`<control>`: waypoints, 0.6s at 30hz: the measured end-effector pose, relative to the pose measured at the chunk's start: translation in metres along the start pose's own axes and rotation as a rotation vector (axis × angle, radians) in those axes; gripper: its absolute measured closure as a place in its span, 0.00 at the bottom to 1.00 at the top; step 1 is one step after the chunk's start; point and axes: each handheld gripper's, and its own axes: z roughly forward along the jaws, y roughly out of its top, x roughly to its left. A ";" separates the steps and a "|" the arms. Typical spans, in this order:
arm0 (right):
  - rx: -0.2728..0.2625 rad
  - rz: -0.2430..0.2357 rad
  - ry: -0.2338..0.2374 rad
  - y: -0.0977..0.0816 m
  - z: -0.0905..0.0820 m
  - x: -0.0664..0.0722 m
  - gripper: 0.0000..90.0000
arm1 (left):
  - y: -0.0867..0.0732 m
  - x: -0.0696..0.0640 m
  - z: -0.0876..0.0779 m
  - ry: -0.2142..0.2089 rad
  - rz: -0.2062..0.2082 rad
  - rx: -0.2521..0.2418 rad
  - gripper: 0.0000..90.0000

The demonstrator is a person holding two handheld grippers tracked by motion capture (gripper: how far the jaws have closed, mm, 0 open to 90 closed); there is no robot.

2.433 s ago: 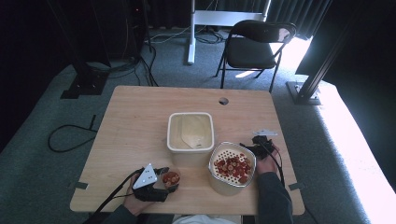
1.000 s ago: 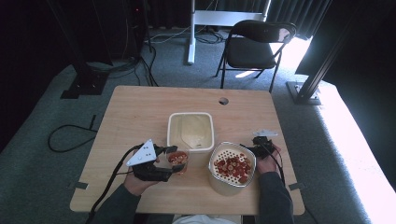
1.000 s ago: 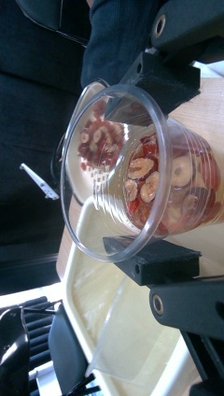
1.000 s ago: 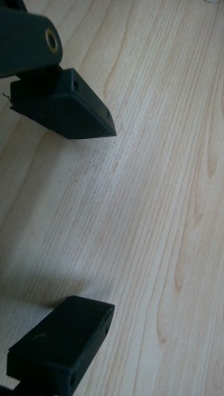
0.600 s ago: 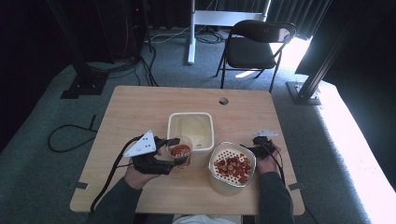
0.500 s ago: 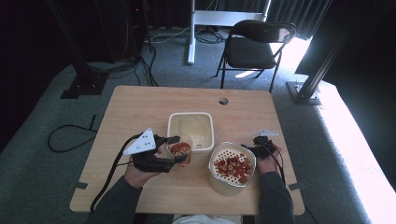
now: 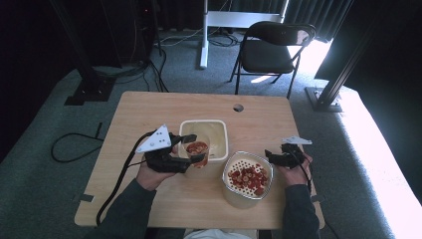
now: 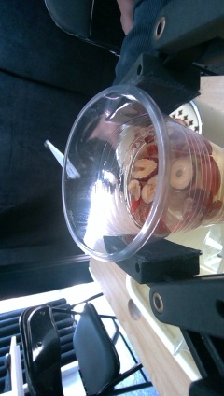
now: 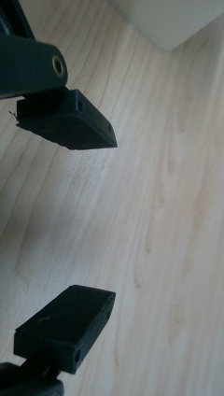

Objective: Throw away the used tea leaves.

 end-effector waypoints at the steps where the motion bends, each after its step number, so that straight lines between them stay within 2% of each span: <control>1: -0.015 -0.002 0.001 0.002 -0.005 0.000 0.24 | 0.001 0.001 0.001 0.001 -0.001 0.003 0.40; 8: -0.104 -0.025 0.047 0.019 -0.040 0.008 0.24 | 0.019 0.003 0.014 -0.005 0.026 0.007 0.40; 18: -0.200 -0.093 0.146 0.041 -0.075 0.032 0.23 | 0.044 0.008 0.040 -0.020 0.040 -0.022 0.40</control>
